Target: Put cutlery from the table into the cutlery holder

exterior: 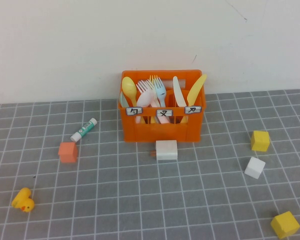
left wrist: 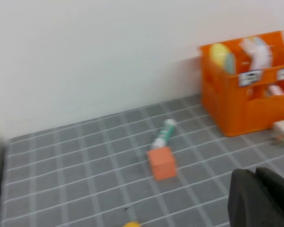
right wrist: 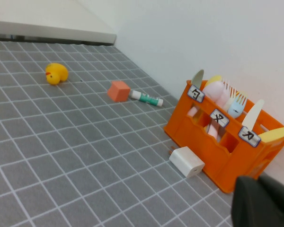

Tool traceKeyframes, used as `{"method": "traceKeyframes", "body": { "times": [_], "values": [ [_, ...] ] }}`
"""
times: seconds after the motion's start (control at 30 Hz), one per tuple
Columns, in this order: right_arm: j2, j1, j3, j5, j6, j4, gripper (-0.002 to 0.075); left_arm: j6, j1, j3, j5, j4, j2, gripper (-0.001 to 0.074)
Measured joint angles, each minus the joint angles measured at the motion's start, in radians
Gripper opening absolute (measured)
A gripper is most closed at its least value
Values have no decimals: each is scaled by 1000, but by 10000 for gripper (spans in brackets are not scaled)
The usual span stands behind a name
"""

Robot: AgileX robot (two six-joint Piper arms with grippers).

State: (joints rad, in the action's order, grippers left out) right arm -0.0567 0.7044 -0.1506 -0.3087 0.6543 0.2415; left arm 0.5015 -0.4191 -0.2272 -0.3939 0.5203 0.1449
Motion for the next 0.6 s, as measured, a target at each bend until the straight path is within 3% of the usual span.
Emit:
{"method": "traceKeyframes", "body": {
  "times": [0.27, 0.4, 0.6],
  "values": [
    [0, 0, 0, 0, 0, 0, -1, -232, 196, 13, -102, -251, -155, 0],
    [0, 0, 0, -1, -2, 0, -1, -267, 281, 98, -51, -360, -159, 0],
    [0, 0, 0, -2, -2, 0, -1, -271, 322, 245, 68, -445, -159, 0]
  ]
}}
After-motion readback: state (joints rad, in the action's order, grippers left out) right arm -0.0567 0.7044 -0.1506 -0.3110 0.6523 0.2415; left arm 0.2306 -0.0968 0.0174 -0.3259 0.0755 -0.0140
